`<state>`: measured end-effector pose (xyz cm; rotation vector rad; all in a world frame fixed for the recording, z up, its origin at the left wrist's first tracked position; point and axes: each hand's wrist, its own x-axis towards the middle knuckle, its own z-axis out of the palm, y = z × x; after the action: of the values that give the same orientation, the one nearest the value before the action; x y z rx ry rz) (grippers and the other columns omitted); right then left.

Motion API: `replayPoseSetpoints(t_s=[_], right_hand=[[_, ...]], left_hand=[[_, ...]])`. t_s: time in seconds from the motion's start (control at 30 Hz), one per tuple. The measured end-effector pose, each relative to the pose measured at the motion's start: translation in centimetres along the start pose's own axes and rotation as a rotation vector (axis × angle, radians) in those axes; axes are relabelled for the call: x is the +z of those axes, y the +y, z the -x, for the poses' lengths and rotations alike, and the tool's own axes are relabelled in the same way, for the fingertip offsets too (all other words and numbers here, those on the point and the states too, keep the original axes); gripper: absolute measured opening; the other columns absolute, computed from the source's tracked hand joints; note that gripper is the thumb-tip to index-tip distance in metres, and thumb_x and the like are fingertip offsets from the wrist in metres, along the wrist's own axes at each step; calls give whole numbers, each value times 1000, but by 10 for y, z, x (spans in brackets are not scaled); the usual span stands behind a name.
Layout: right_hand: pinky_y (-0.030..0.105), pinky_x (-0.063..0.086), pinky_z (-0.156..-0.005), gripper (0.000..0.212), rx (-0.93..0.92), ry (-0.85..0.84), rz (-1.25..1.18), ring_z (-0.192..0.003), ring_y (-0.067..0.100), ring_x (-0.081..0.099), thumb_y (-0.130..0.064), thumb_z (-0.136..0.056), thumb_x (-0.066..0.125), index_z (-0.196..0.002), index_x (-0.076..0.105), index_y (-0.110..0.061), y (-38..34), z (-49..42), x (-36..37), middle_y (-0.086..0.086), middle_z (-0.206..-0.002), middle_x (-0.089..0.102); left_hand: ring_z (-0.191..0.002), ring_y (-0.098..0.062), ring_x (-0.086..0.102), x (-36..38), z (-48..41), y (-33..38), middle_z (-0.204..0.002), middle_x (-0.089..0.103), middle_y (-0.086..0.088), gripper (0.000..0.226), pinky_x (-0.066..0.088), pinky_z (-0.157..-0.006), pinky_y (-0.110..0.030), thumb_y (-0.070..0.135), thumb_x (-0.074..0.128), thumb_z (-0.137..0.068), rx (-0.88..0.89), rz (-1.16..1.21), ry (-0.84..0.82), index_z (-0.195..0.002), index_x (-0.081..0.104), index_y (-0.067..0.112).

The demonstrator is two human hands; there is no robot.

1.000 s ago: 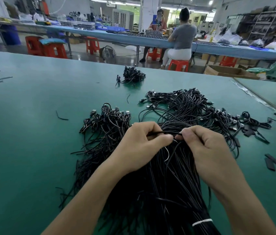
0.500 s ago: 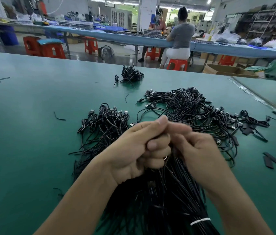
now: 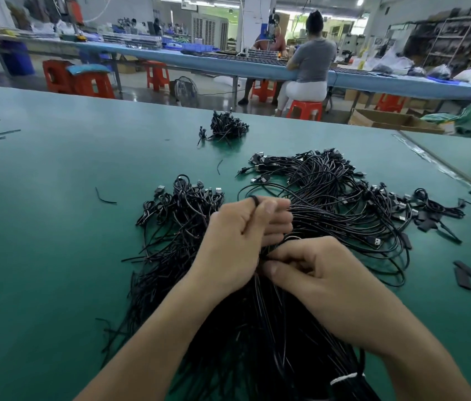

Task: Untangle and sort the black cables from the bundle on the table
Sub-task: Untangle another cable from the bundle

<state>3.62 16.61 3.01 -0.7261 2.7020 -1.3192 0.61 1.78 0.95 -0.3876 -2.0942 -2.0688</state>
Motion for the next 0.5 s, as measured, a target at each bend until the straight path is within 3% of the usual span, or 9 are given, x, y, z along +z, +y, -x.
replayPoseSetpoints(t_s=[0.07,0.17,0.27,0.33,0.4,0.5], right_hand=[[35,51,-65,16,-23,29,-33,-68,4,63,-23,-91,68,-77,73,-18,-1,2,-8,-7,-70,70],[26,54,-72,16,-90,63,-107,-71,7,71,-15,-88,72,-73,76,-19,-1,5,-19,-6,-71,74],[17,46,-56,9,-157,225,-82,-54,0,57,-28,-76,82,-72,75,-25,2,6,-22,-4,-61,70],[18,42,-50,16,-168,386,-87,-50,8,52,-38,-69,86,-73,74,-29,6,5,-24,-1,-61,68],[20,50,-55,15,-163,503,-178,-58,10,61,-41,-68,79,-77,75,-31,9,3,-25,-4,-69,71],[17,45,-51,18,-114,526,-248,-54,4,56,-48,-75,70,-83,75,-32,14,-1,-17,-11,-65,68]], left_hand=[[-80,-13,74,-3,2,2,-86,77,0,28,59,-75,-29,18,48,-105,20,-195,-113,-98,74,20],[-47,-6,57,-2,7,9,-59,66,6,38,44,-48,-15,26,46,-106,-48,-276,-264,-75,67,23],[-36,-5,38,-2,9,16,-48,52,3,55,29,-37,-12,38,39,-107,-160,-265,-335,-59,61,22],[-37,-5,30,-7,9,20,-45,41,6,61,25,-38,-13,47,32,-106,-268,-174,-438,-65,70,22],[-41,-7,24,-13,10,25,-47,31,7,68,22,-40,-16,57,29,-103,-364,-57,-539,-67,70,18],[-39,-6,20,-16,10,32,-45,26,11,57,17,-38,-18,52,38,-101,-377,226,-589,-60,61,21]])
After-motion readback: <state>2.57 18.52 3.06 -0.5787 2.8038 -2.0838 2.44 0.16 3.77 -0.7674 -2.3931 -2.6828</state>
